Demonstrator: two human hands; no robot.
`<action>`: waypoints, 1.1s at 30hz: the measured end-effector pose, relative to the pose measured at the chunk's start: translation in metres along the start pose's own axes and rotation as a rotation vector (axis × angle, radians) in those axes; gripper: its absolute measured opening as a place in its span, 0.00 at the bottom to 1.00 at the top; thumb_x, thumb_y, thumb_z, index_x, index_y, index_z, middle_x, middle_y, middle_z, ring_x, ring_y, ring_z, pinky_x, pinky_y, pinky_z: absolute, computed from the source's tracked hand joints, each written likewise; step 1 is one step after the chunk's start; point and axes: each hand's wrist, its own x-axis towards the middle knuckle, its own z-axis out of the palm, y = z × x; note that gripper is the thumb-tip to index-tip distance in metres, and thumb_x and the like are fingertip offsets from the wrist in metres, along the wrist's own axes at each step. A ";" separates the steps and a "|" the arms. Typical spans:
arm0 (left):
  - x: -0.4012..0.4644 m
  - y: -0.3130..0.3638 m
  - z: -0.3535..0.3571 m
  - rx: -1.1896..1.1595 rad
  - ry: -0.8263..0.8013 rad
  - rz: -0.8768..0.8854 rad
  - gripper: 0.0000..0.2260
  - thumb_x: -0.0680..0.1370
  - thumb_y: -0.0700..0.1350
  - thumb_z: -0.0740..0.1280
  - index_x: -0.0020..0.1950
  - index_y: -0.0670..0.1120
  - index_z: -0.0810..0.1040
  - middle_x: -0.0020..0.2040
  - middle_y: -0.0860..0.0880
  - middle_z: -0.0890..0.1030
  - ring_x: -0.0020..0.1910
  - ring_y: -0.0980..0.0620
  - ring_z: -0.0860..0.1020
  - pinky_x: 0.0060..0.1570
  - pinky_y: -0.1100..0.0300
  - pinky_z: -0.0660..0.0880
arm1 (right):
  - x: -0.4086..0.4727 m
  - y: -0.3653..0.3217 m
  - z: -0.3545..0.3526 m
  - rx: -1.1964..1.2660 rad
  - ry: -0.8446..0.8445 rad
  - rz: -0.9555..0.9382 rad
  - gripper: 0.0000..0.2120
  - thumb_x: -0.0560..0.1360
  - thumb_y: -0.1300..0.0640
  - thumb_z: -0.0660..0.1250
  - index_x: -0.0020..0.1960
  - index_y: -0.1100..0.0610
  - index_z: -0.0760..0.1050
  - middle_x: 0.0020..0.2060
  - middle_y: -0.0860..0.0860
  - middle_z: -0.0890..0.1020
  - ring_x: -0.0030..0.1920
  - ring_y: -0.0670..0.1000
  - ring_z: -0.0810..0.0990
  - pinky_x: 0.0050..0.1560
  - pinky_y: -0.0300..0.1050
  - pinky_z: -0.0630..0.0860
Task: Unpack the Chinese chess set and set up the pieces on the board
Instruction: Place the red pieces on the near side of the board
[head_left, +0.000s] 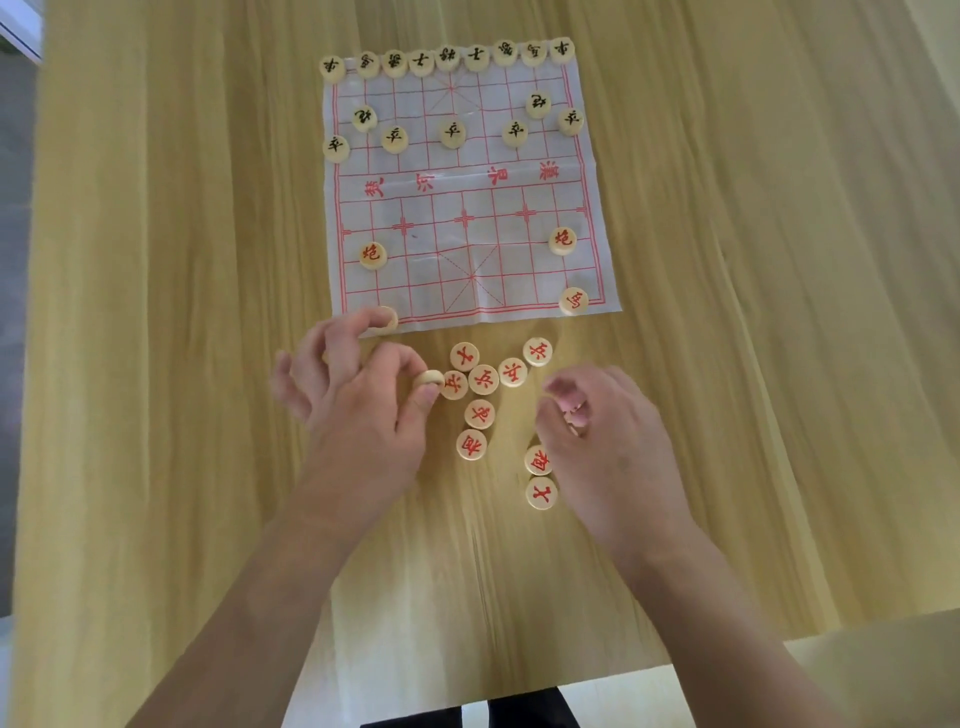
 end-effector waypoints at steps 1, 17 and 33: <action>0.000 -0.002 0.000 0.008 0.003 -0.001 0.04 0.77 0.50 0.69 0.45 0.55 0.74 0.69 0.59 0.63 0.71 0.56 0.51 0.71 0.35 0.49 | 0.000 -0.003 0.003 -0.022 -0.026 -0.006 0.06 0.76 0.53 0.64 0.51 0.49 0.77 0.44 0.42 0.75 0.45 0.42 0.75 0.51 0.44 0.74; 0.012 -0.025 -0.007 -0.012 0.075 -0.099 0.07 0.74 0.53 0.72 0.42 0.55 0.75 0.71 0.55 0.61 0.73 0.52 0.51 0.72 0.39 0.48 | 0.012 -0.040 0.032 -0.449 -0.181 0.051 0.10 0.76 0.44 0.60 0.49 0.50 0.72 0.47 0.45 0.77 0.50 0.50 0.75 0.54 0.47 0.70; 0.051 -0.046 -0.010 -0.200 0.124 -0.462 0.11 0.76 0.58 0.69 0.36 0.57 0.75 0.75 0.57 0.62 0.76 0.52 0.51 0.73 0.47 0.47 | 0.024 -0.077 0.027 -0.188 -0.156 0.036 0.03 0.77 0.50 0.63 0.47 0.49 0.71 0.41 0.42 0.79 0.44 0.47 0.75 0.49 0.46 0.72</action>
